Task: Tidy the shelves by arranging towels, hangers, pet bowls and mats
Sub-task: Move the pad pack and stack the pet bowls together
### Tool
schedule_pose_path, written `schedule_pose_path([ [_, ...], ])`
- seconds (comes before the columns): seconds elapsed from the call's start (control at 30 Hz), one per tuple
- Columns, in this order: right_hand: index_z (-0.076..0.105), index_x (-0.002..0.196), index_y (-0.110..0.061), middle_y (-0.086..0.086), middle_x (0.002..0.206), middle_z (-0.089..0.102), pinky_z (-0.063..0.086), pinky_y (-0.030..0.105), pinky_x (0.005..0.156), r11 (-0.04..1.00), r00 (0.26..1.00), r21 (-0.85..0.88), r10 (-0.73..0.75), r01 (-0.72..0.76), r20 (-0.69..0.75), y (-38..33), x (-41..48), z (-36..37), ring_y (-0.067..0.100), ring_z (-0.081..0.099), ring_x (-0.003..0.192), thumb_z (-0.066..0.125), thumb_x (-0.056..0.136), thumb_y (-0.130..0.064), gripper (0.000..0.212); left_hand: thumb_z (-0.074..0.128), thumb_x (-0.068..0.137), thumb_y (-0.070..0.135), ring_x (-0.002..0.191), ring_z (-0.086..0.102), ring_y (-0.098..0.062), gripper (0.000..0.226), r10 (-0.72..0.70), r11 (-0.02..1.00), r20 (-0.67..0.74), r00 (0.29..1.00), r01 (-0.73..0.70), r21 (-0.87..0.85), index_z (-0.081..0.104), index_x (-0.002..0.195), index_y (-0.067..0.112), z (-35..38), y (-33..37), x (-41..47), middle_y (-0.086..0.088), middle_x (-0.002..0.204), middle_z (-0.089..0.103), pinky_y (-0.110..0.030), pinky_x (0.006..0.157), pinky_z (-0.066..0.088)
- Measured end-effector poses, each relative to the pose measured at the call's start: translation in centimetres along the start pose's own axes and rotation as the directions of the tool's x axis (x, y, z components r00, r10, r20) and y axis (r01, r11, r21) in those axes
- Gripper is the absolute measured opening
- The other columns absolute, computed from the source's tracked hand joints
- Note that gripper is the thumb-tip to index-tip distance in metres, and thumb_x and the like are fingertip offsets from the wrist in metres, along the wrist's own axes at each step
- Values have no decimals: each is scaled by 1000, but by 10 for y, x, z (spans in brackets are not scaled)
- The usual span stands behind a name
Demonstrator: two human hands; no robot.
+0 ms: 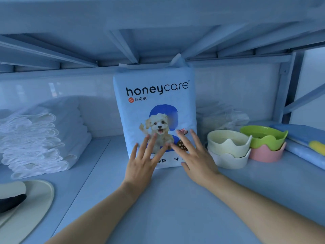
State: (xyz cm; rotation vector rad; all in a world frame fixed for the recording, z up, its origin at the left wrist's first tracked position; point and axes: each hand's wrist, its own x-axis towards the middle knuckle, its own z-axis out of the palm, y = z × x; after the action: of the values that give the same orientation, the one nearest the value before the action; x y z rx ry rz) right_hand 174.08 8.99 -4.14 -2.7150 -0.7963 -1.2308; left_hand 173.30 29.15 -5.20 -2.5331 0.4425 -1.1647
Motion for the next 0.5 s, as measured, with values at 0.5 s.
schedule_pose_path([
  [0.5, 15, 146, -35, -13, 149, -30, 52, 33, 75, 1000, 985, -18, 8, -5, 172, 20, 29, 36, 31, -17, 142, 59, 79, 3, 88, 89, 46, 5, 122, 49, -41, 94, -7, 998, 13, 1000, 6, 55, 53, 131, 26, 28, -8, 38, -20, 138, 46, -51, 89, 49],
])
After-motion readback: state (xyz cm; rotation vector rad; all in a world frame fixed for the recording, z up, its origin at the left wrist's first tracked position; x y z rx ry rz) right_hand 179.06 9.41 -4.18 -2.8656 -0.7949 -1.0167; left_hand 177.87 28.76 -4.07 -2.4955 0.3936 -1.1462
